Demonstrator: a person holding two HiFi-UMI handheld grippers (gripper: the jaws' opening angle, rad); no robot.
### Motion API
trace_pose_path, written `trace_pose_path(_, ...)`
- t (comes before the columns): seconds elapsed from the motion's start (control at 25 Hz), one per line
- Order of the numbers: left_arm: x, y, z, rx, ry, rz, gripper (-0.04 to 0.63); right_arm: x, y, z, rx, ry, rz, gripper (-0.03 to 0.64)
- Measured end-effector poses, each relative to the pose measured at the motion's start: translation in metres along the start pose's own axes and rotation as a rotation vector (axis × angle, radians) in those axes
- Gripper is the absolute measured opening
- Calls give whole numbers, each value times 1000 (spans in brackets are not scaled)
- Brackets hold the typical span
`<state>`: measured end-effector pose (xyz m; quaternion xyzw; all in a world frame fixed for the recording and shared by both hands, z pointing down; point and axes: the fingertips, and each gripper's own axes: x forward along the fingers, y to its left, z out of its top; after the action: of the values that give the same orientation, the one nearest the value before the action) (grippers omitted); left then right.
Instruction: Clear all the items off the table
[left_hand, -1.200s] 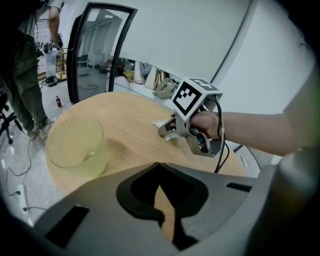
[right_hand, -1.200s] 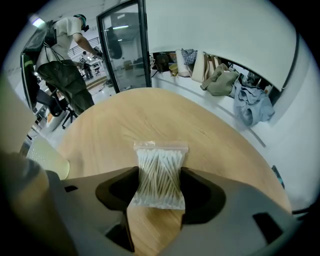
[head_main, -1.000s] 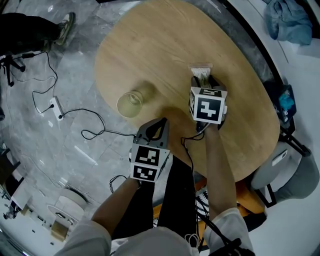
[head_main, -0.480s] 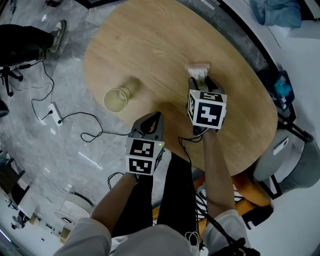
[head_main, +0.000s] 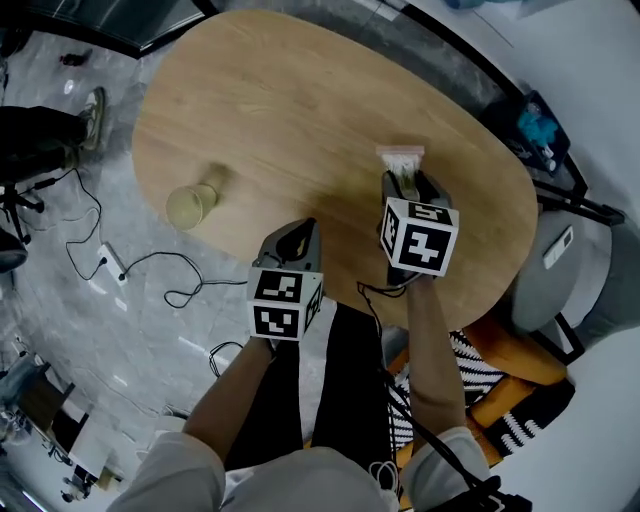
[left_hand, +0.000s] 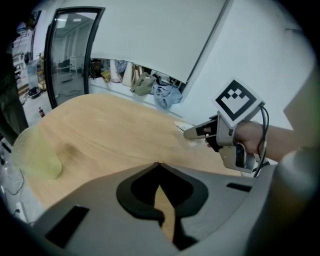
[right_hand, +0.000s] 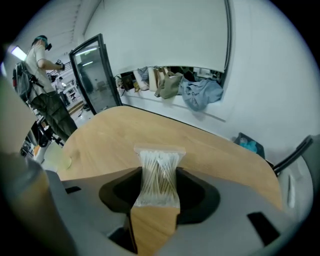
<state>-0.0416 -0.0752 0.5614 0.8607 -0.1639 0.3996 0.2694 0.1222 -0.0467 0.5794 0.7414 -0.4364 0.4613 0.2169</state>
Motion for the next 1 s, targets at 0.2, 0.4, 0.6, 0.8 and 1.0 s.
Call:
trace_pose_path(0.2, 14, -46, 0, 72, 19, -36, 3, -32, -56, -30, 101, -12, -50, 219)
trace_pose_path(0.4, 27, -102, -9, 147, 53, -93, 2, -69, -118, -69, 219, -19, -121, 219)
trace_pose_path(0.6, 40, -161, -22, 235, 95, -153, 3, -105, -178, -117, 331, -18, -186, 218)
trace_pose_path(0.8, 58, -219, -35, 322, 127, -216, 3, -135, -232, -171, 447, -6, -255, 218)
trace_pose_path(1.0, 69, -269, -52, 388, 154, -266, 2, -156, -266, -207, 538, -15, -287, 218)
